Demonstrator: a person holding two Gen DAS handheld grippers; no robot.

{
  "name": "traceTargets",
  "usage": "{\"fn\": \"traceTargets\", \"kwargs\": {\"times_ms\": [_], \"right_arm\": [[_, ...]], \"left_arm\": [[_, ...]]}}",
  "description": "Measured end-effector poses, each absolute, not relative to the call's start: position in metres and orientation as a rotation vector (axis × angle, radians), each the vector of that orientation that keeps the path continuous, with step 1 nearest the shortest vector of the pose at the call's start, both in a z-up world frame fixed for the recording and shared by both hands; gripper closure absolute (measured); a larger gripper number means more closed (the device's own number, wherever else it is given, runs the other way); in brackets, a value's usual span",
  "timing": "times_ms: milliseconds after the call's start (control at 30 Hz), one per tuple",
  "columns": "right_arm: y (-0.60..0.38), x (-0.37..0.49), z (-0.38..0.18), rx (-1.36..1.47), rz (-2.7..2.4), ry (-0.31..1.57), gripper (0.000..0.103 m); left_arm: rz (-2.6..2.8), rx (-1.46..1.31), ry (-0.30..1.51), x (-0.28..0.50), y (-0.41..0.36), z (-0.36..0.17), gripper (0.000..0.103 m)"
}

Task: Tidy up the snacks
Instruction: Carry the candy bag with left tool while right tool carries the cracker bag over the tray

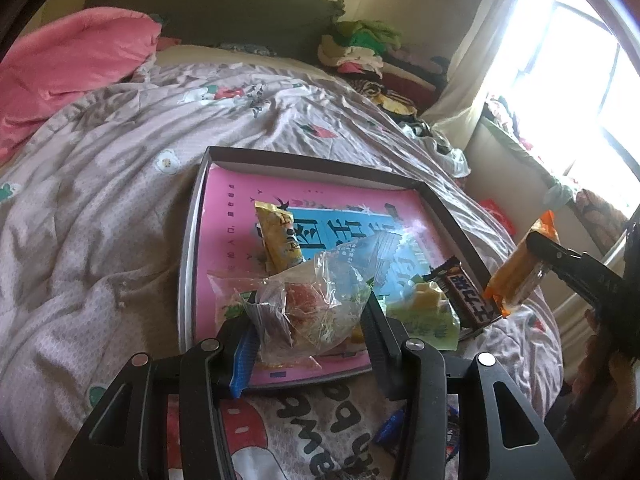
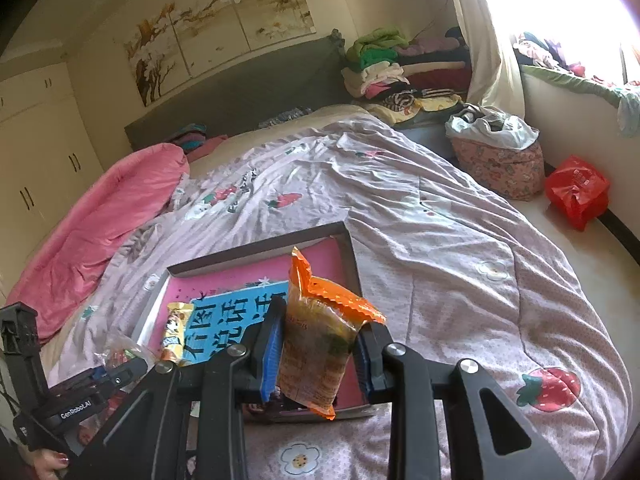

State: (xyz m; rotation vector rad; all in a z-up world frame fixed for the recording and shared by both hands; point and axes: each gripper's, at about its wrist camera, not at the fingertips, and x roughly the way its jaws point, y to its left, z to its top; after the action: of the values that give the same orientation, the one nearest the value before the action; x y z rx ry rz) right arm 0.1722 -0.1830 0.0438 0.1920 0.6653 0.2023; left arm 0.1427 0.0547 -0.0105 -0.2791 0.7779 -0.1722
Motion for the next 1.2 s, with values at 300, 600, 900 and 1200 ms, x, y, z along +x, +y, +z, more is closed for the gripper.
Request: {"fn": "traceTargets", "kwargs": {"times_ms": [300, 600, 900, 1200], "right_arm": [[-0.178, 0.178, 0.036, 0.152, 0.197, 0.687, 0.072], [-0.174, 0.192, 0.034, 0.124, 0.193, 0.691, 0.072], [-0.162, 0.205, 0.024, 0.105, 0.210, 0.730, 0.072], [-0.156, 0.214, 0.019, 0.091, 0.216, 0.760, 0.072]], "left_arm": [[-0.173, -0.254, 0.778, 0.146, 0.051, -0.012, 0.054], [-0.190, -0.236, 0.778, 0.148, 0.045, -0.013, 0.054], [-0.200, -0.238, 0.779, 0.149, 0.044, -0.012, 0.054], [-0.204, -0.240, 0.783, 0.150, 0.043, -0.013, 0.054]]}}
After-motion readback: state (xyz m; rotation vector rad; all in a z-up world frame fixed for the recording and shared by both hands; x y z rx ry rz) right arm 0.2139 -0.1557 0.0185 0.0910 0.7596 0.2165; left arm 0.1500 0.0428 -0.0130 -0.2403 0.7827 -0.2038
